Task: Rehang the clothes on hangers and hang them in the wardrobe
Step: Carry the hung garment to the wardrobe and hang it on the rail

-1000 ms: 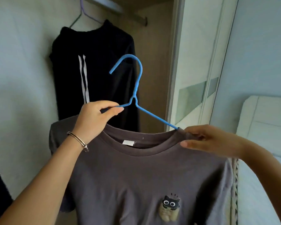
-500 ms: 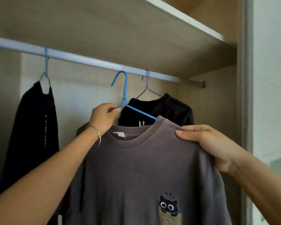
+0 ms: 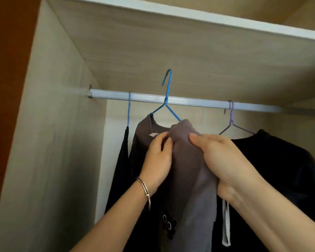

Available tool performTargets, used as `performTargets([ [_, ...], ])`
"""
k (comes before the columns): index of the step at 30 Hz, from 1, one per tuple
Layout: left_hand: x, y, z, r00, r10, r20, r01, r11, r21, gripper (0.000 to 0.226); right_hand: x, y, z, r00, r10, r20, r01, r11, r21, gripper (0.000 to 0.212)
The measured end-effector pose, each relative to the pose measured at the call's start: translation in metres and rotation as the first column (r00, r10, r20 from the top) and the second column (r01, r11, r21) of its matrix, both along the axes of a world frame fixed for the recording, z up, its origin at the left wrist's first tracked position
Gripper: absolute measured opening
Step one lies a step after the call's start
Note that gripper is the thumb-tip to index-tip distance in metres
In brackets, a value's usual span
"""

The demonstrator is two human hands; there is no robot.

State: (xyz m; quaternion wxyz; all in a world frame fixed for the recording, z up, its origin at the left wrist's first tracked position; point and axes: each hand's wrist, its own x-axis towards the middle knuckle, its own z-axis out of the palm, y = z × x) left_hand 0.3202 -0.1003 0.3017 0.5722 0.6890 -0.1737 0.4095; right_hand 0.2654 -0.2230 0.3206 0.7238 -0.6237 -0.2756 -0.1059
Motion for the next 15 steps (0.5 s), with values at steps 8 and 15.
performTargets([
  [8,-0.01,0.014,0.009,0.988,0.049,-0.144,-0.051,0.999,-0.008,0.026,0.025,0.039,0.03,0.999,-0.044,-0.018,0.042,0.996,-0.074,0.019],
  [15,-0.021,0.036,-0.014,0.953,0.27,-0.141,-0.251,0.959,0.134,0.022,0.051,0.057,0.01,0.998,0.037,-0.049,-0.051,0.946,-0.32,0.028],
])
